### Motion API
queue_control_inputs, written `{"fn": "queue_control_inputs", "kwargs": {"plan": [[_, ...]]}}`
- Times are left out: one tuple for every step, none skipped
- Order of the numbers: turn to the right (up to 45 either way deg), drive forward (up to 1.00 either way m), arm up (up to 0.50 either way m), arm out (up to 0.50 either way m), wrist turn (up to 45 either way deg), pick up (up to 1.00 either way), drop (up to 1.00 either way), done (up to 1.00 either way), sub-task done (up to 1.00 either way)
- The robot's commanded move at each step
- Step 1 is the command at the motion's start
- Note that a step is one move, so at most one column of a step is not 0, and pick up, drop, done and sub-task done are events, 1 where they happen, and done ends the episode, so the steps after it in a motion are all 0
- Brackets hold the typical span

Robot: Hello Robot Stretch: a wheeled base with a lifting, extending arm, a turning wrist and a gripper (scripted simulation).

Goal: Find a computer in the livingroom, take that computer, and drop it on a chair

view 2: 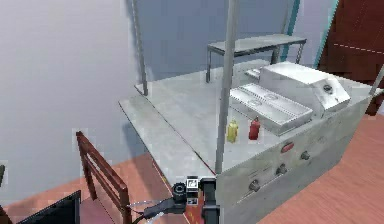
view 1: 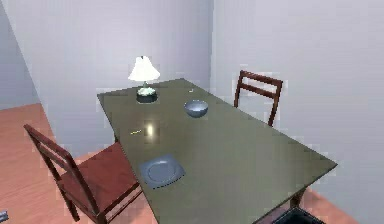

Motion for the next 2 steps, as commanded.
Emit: {"fn": "queue_control_inputs", "kwargs": {"plan": [[0.0, 0.00, 0.10, 0.00, 0.0, 0.00, 0.00, 0.00, 0.00], [0.0, 0.00, 0.00, -0.08, 0.0, 0.00, 0.00, 0.00, 0.00]]}}
